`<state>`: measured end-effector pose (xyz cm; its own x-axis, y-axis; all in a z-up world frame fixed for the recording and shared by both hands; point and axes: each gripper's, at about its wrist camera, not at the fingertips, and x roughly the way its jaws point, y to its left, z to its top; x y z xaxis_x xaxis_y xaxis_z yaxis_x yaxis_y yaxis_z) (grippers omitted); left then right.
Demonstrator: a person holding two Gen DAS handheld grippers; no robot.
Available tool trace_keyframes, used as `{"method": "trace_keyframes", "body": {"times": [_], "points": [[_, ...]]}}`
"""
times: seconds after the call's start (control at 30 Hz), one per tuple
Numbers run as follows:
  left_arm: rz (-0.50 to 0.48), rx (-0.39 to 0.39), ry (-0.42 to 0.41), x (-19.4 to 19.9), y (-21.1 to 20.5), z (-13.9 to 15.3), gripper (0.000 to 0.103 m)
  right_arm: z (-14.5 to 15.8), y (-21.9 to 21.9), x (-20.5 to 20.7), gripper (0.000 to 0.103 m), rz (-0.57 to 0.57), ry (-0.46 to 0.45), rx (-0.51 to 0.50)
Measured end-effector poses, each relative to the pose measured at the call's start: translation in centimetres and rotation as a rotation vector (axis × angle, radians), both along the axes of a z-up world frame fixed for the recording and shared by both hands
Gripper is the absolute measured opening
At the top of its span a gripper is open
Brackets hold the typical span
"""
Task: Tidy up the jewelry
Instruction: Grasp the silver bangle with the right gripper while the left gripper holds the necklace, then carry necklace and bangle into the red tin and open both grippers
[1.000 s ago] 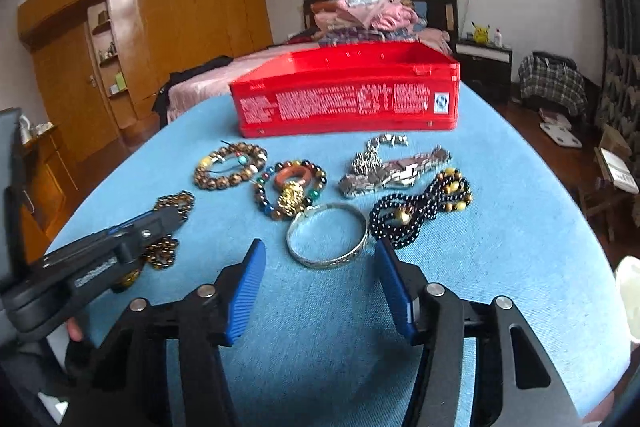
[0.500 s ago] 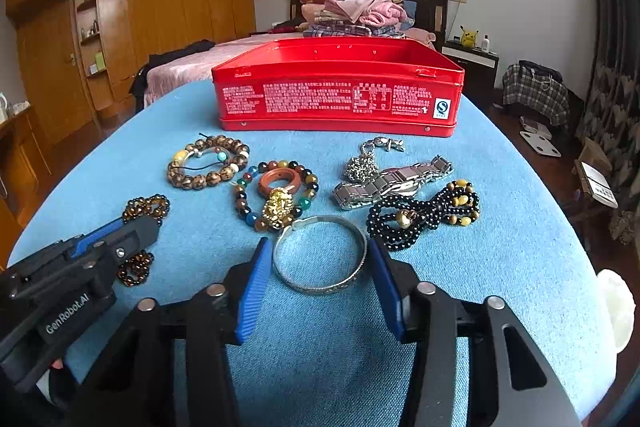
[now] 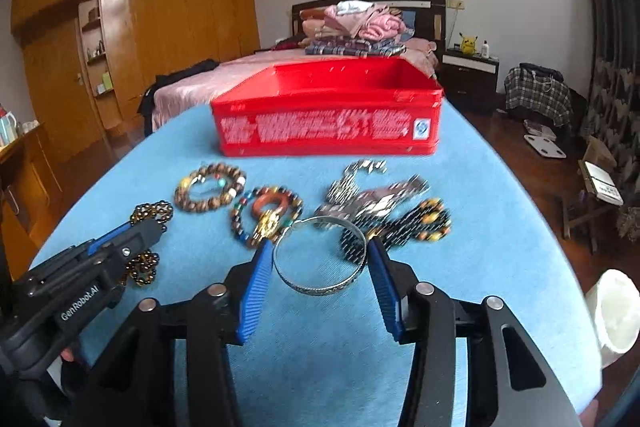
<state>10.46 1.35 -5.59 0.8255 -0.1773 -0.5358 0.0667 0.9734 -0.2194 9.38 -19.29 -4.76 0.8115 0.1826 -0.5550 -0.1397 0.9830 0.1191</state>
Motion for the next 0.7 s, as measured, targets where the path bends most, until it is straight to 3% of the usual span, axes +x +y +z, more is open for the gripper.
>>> {"method": "trace_keyframes", "body": {"times": [0.37,0.7], "points": [[-0.015,-0.019,-0.094,1.9,-0.7,5.0,0.018,5.1,-2.2,3.3,0.048,-0.007,-0.069,0.0],[-0.044,-0.05,-0.177,8.8,-2.7,10.5,0.018,8.2,-3.3,10.5,0.048,-0.022,-0.109,0.026]]}}
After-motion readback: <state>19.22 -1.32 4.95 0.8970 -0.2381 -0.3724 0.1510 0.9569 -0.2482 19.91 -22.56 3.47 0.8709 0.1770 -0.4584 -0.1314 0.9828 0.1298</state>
